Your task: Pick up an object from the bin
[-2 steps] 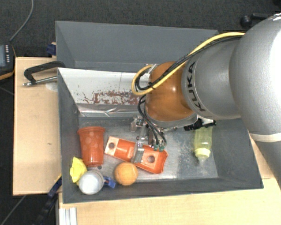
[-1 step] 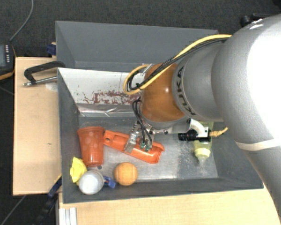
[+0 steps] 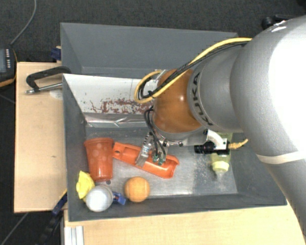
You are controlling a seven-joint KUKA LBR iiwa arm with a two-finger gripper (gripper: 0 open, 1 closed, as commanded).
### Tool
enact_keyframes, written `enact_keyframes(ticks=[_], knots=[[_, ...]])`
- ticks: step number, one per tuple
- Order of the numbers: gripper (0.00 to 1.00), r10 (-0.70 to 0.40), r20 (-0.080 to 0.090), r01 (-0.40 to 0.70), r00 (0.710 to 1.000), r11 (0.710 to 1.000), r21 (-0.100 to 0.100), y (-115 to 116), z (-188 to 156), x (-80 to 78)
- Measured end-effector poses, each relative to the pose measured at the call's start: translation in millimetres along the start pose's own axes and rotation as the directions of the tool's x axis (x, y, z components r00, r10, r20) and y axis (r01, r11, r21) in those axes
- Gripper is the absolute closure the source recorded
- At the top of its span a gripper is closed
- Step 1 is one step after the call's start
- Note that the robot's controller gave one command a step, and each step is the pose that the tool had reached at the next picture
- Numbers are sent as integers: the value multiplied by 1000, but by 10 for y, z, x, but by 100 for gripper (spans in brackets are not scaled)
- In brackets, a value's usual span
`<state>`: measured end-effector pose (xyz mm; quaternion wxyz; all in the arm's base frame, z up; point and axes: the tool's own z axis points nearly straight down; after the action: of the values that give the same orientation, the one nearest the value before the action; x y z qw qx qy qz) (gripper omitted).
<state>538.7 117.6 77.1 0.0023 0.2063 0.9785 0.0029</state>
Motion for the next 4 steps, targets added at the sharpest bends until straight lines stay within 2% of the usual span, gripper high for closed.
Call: enact_keyframes(ticks=[1, 2, 3, 4], knots=[[100, 0, -3, 0, 1000, 1000, 2, -8, -31, 14], [100, -116, 10, 116, 993, 993, -4, 229, -370, -186], [100, -57, 5, 56, 998, 998, 1, 431, -217, -210], [100, -124, 10, 124, 992, 992, -6, 490, -109, -346]])
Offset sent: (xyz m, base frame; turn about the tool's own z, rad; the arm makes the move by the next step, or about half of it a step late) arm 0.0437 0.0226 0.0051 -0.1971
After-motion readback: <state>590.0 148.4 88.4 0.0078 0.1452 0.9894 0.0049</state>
